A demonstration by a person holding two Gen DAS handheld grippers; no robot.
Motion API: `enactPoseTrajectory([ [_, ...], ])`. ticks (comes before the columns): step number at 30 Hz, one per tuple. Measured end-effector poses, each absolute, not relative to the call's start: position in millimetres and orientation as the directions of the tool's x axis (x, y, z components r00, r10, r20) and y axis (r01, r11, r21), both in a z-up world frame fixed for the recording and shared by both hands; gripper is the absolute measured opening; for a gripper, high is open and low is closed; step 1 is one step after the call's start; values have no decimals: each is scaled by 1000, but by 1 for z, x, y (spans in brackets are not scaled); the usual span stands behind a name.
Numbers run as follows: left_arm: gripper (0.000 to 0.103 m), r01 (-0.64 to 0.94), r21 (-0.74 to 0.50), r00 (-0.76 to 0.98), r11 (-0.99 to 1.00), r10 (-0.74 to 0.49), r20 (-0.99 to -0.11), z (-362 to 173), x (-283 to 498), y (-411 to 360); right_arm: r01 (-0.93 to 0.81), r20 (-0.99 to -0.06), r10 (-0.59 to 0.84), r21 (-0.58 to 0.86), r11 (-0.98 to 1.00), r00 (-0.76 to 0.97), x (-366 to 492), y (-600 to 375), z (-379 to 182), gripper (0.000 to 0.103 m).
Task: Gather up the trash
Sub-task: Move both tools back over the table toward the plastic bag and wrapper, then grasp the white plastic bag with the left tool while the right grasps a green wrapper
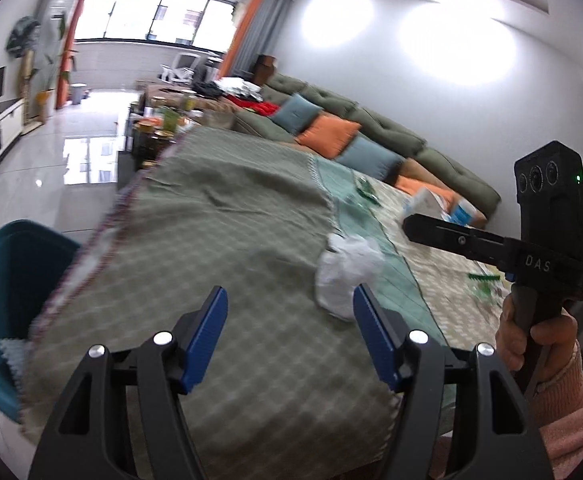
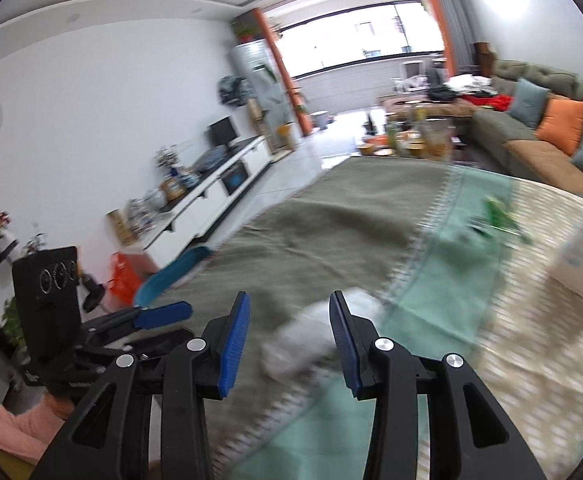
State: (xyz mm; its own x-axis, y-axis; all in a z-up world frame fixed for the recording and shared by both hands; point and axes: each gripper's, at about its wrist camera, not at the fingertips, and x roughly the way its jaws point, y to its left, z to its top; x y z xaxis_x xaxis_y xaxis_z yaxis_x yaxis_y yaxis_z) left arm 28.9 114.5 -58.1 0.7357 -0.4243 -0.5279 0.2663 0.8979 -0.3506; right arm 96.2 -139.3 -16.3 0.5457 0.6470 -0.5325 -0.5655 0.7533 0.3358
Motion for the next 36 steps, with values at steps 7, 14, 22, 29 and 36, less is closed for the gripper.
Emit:
enactPoseTrajectory([
  [7,68,329,-346,678,879,-475,-561,-66,48,80,-400,-552,499,300,866,667,83,-217,-21,42],
  [14,69,352,-317,651,881,-474,-594,-68,67,56,-234,-560,338,251,939,756,63,-282,-22,49],
  [22,69,339,-280,637,898,-439,-633,-69,79,47,-109,-606,220,214,971,764,47,-332,-40,61],
  [29,57,331,-280,621,901,-431,-655,-70,86,46,-84,-637,217,233,969,740,40,-343,-57,61],
  [36,40,311,-265,611,913,-405,-680,-75,88,42,-105,-648,254,260,960,718,49,-336,-64,30],
])
